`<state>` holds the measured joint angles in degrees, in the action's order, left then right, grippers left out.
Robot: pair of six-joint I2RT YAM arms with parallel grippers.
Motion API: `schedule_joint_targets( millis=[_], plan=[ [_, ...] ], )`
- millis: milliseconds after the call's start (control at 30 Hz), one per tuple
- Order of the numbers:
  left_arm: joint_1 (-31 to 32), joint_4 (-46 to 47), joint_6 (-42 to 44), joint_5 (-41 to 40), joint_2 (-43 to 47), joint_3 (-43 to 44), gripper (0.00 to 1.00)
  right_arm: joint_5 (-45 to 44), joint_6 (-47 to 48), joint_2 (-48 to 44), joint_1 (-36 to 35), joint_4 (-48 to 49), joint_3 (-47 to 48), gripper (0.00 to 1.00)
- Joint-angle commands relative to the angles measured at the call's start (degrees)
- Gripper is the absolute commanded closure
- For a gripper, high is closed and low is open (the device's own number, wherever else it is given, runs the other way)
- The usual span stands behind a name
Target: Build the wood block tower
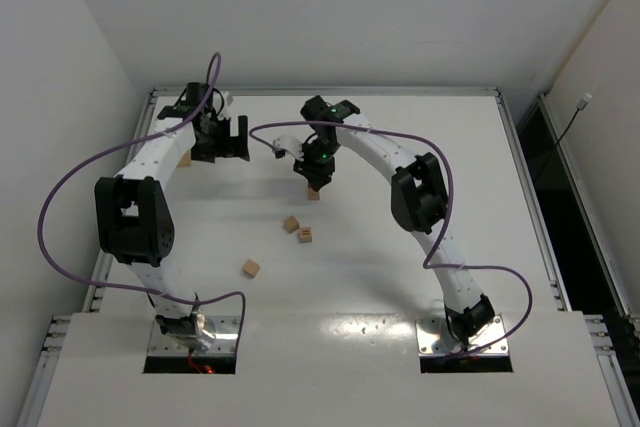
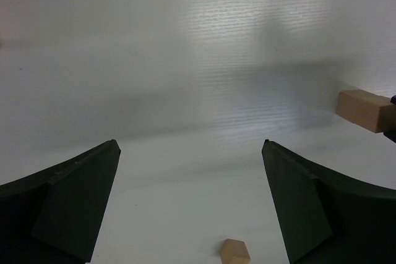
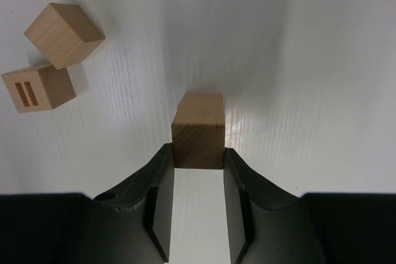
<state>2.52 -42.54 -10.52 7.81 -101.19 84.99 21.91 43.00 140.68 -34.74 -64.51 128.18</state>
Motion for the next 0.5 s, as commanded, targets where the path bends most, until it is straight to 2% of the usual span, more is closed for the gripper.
schedule_joint_targets(
  millis=[0,267,400,467],
  plan=[
    [-0.8,1.2,0.6,1.1,0.7,-0.1,0.00,0.5,-0.4,0.0,-0.2,1.2,0.6,0.94],
    [-0.8,1.2,0.6,1.1,0.7,-0.1,0.00,0.0,-0.4,0.0,-0.2,1.2,0.1,0.79],
    [-0.8,1.2,0.6,1.1,0.7,-0.1,0.00,0.0,-0.4,0.0,-0.2,1.2,0.1,0.68],
    [-0.8,1.2,0.6,1.1,0.7,-0.1,0.00,0.0,-0.4,-0.5,-0.2,1.2,-0.5,0.58]
  ],
)
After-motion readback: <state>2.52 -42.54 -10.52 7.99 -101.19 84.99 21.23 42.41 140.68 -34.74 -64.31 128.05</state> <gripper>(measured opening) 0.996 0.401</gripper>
